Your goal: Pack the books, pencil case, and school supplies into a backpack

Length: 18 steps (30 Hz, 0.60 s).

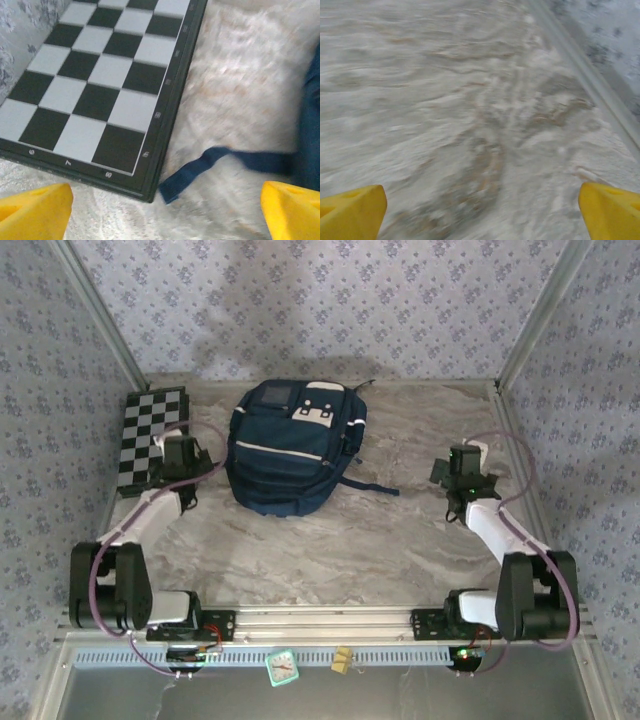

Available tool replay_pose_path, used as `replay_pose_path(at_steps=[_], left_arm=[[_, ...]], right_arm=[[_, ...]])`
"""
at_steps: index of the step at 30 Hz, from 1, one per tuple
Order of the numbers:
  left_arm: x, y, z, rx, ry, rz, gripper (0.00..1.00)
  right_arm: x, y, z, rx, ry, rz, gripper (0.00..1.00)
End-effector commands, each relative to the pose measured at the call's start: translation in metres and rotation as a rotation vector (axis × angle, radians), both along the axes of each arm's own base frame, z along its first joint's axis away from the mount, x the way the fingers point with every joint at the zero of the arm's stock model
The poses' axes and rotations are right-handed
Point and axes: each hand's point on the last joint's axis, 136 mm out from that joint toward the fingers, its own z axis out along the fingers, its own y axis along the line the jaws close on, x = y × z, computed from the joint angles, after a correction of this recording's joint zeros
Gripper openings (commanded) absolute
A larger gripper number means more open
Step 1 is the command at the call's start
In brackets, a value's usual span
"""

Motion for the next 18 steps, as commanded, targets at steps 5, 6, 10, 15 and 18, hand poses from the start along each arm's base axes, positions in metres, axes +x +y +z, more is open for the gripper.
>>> replay_pose_path(at_steps=[5, 6, 10, 15, 18], left_arm=[[0.025, 0.0, -0.012, 0.159, -0.124, -0.117, 0.97], [0.024, -0.002, -0.012, 0.159, -0.134, -0.136, 0.97], [0.019, -0.018, -0.008, 0.139, -0.186, -0.234, 0.98], [0.016, -0.04, -0.005, 0.101, -0.291, -0.341, 1.0], [0.021, -0.033, -0.016, 0.101, -0.291, -0.306, 1.0]], right_arm=[[0.034, -0.014, -0.011, 0.013, -0.151, 0.052, 1.0], [0.038, -0.008, -0.013, 0.033, -0.17, 0.099, 1.0], [0.049, 0.043, -0.016, -0.038, -0.209, 0.373, 1.0], [0.034, 0.058, -0.02, -0.067, -0.313, 0.452, 1.0], [0.04, 0.042, -0.023, -0.017, -0.255, 0.384, 1.0]])
